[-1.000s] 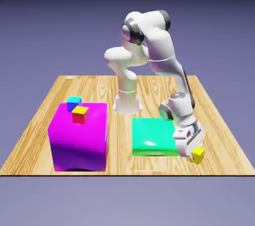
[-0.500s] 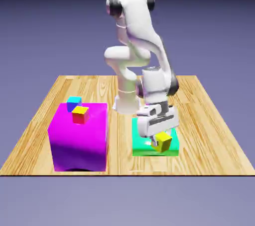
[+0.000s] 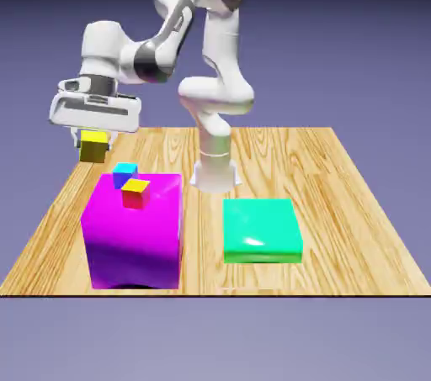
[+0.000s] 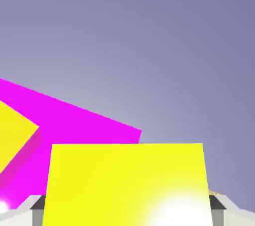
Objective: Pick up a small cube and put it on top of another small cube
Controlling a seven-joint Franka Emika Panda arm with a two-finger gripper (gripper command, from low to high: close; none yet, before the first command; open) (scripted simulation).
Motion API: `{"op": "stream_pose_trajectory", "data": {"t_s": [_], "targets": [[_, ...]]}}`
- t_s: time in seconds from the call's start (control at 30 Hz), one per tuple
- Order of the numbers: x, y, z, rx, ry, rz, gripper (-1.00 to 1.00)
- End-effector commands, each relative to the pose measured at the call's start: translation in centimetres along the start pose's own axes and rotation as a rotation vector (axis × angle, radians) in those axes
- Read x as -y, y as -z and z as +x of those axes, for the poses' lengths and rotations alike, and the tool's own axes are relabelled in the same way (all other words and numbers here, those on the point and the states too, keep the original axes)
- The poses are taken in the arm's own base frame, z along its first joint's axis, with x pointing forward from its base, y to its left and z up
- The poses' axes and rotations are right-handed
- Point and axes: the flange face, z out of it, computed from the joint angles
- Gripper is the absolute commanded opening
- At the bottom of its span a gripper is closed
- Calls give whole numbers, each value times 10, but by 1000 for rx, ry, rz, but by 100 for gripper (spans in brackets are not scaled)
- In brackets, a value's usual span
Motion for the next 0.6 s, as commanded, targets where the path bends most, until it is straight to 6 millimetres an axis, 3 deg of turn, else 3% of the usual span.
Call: {"op": "stream_pose_trajectory", "data": {"t_s": [0.0,0.13,0.27,0.37,0.47,0.5,0.57], "targets": [[-13,-4,-15,11,-1,2,-100],[-54,-19,-78,53,-4,31,-100],[-77,-37,-144,85,-4,87,-100],[-81,-52,-193,100,0,145,-100],[-72,-69,-239,114,14,210,-100],[-67,-75,-251,120,21,226,-100],[-66,-78,-251,115,22,231,-100]]}}
